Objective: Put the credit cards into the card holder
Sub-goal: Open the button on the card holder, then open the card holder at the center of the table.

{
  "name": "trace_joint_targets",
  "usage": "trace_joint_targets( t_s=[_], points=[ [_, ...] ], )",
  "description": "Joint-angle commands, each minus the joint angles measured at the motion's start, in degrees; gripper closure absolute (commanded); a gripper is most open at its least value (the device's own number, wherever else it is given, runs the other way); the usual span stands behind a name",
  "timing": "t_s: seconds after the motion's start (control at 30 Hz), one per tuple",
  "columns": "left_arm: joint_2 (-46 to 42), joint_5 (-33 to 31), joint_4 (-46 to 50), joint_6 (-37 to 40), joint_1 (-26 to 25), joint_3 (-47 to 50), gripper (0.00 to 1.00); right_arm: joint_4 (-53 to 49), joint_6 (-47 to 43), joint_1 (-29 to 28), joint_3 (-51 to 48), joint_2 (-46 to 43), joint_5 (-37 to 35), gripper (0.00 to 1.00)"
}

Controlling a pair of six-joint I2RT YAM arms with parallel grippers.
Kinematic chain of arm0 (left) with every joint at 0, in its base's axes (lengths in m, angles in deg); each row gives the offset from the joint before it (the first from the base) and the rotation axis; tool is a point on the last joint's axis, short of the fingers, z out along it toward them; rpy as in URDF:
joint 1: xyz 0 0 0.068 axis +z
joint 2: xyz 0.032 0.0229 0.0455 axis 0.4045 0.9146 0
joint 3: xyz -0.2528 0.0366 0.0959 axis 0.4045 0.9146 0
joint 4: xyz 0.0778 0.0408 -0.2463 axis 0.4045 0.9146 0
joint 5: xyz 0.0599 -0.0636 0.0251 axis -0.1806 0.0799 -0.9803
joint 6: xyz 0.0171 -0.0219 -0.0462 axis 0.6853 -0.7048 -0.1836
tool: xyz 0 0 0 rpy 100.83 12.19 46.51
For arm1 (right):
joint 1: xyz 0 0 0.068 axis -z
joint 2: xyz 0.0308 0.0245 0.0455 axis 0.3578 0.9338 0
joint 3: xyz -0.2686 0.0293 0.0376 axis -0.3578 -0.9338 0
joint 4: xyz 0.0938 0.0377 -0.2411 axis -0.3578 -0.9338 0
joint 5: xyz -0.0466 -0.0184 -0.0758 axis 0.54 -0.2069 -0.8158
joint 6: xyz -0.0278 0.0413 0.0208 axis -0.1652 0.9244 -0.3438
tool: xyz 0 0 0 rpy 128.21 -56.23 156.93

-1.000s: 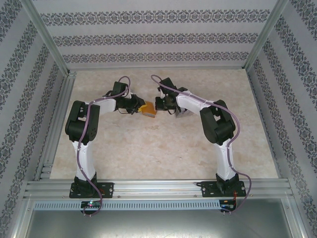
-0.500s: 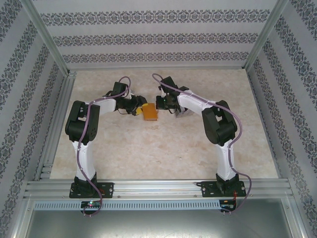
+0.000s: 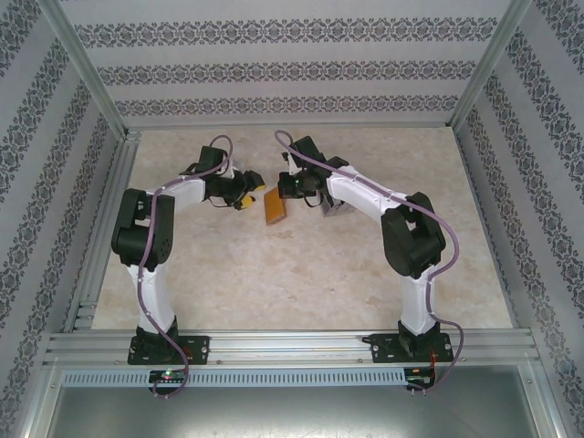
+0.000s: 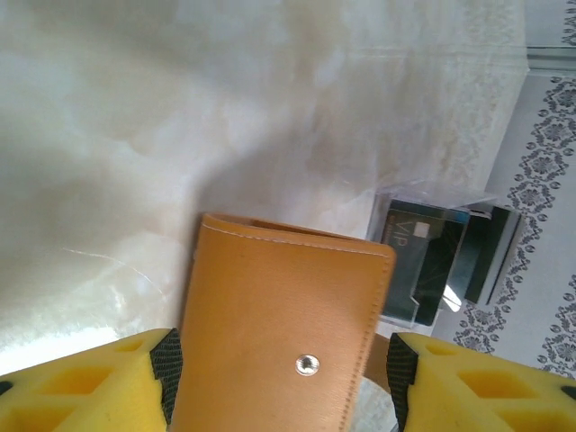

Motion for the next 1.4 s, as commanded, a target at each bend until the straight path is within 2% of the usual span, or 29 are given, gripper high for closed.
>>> trace_joint_targets(
  t_s=[0.0, 0.43, 0.73, 1.0, 1.2, 1.37],
  points=[
    [-4.3, -1.5, 2.3, 2.4, 1.6, 1.5, 0.36, 0.7, 0.9, -0.9, 0.6, -3.3, 1.4, 1.0],
    [-11.1, -0.5, -2.7, 1.3, 2.2, 8.2, 0.36, 2.2, 1.9, -0.8, 0.0, -4.2, 4.5, 1.0],
    [-8.9, 0.8, -7.3, -2.2, 1.0, 9.1, 0.38, 2.4, 2.0, -0.4, 0.5, -3.7, 5.6, 1.0],
    [-5.1, 1.2, -5.8, -1.6, -1.2, 4.9, 0.38, 2.9, 2.6, -0.4, -0.1, -4.1, 6.3, 1.0],
    [-3.8, 0.2, -4.1, -0.4, -1.2, 5.0, 0.44, 2.9, 2.7, -0.2, -0.7, -4.7, 6.3, 1.0],
    [-3.1, 0.1, -5.4, -1.0, -1.1, 6.2, 0.6, 3.2, 2.7, 0.2, -2.3, -5.6, 5.9, 1.0]
  ],
)
